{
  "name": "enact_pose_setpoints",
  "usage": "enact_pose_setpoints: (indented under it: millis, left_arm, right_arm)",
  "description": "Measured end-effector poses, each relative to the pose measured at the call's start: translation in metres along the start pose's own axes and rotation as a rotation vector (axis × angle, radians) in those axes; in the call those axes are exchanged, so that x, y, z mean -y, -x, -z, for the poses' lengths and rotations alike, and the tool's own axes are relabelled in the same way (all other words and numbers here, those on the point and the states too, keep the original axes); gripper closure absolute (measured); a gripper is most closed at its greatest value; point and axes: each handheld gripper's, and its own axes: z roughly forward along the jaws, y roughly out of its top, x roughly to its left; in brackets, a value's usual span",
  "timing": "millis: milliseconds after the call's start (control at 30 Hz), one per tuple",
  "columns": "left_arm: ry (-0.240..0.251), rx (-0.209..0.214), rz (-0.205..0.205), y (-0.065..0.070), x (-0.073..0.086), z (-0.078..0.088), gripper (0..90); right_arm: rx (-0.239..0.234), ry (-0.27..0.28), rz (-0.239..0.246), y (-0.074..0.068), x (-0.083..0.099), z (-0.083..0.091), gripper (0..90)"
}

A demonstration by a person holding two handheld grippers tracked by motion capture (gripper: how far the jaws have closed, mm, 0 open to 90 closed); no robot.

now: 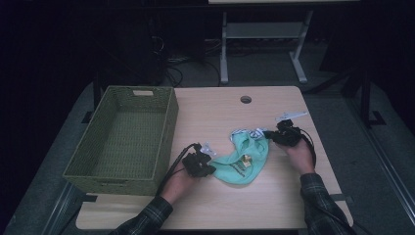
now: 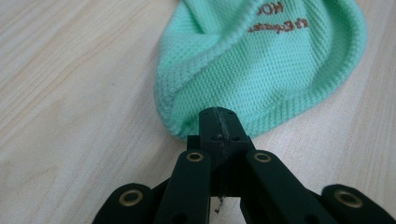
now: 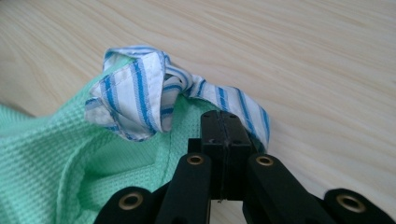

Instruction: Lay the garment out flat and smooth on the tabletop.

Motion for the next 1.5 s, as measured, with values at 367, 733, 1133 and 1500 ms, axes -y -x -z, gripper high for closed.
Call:
enact_pose_setpoints:
  millis: [367,733,1133,1500]
  left_arm:
    - [0.001,-0.003,0.003,0.0,0.001,0.0,89.9]
    - [0.0,-0.001,0.003,0.0,0.0,0.0,89.9]
    - [0.008,-0.002,0.005,0.0,0.0,0.0,89.9]
    - [0.004,0.001,0.006,0.0,0.0,0.0,89.9]
  right_arm:
    - [0.041,-0.015,-0.057,0.019,0.022,0.009,89.7]
    - [0.005,0.018,-0.081,0.017,0.024,0.018,77.7]
    - [-0.034,0.082,-0.041,0.004,-0.011,0.039,76.4]
    - [-0.09,0.067,0.031,-0.028,-0.048,0.02,76.4]
